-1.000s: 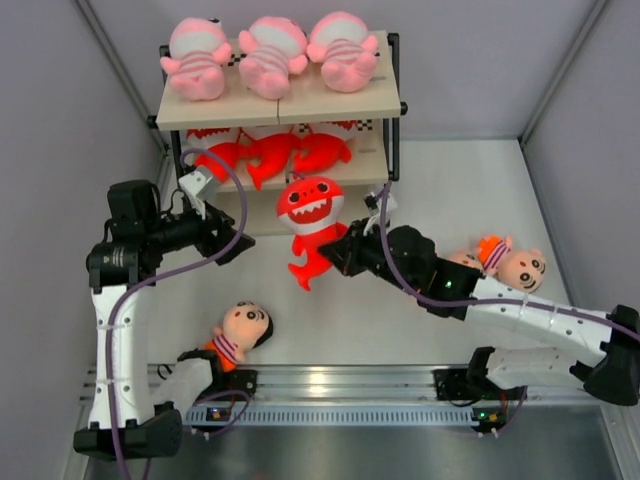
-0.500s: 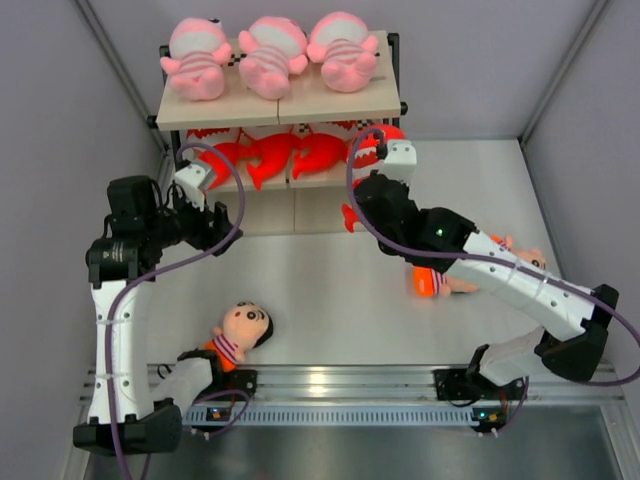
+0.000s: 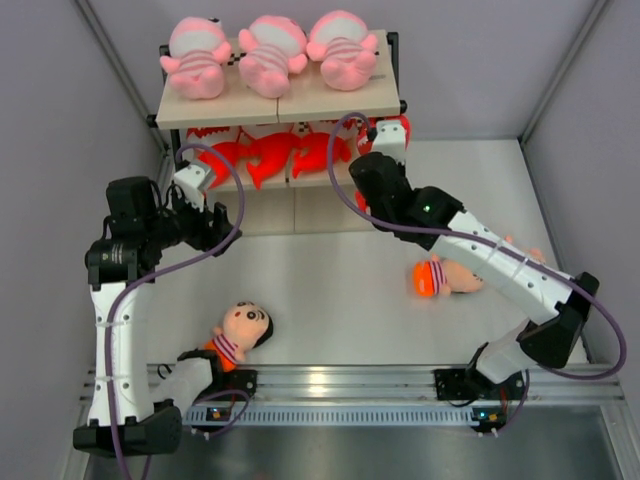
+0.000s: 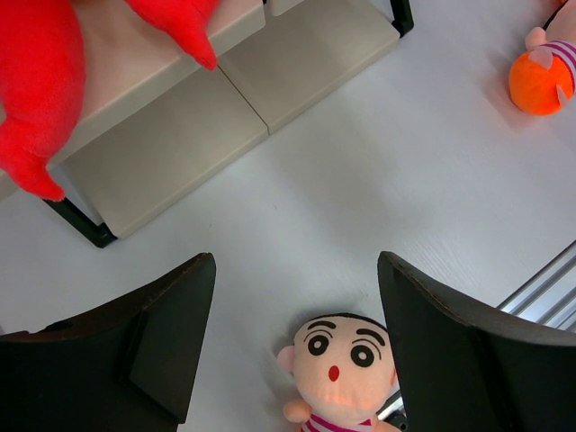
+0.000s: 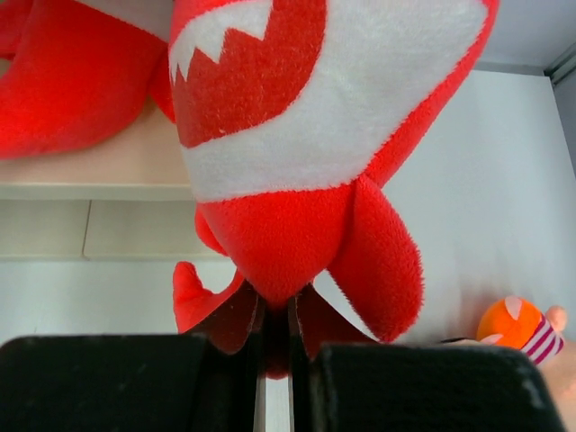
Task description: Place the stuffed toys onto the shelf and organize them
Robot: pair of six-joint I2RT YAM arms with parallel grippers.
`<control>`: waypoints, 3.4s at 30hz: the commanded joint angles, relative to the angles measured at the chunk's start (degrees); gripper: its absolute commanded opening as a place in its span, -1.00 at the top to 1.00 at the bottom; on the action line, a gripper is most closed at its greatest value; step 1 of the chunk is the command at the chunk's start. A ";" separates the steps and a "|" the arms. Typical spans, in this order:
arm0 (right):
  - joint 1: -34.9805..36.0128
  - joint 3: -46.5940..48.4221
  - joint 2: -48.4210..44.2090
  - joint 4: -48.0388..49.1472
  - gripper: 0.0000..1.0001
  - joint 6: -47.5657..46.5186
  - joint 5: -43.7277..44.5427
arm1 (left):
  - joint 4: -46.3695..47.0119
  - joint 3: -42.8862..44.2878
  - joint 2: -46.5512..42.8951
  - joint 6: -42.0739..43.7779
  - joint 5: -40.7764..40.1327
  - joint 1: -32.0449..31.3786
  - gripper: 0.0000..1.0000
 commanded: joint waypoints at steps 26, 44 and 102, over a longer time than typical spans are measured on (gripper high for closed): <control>-1.27 12.98 12.85 9.47 1.00 -8.78 -10.93 | -0.16 0.56 -1.43 1.58 -0.08 0.05 -0.57; -4.52 5.26 7.41 14.22 0.97 -4.84 -19.02 | -0.60 0.38 -1.60 2.63 -0.96 -0.03 -0.57; 0.84 -36.49 -20.02 38.37 -0.83 -68.61 -36.15 | -2.27 -1.38 -2.83 4.22 0.53 0.05 -0.57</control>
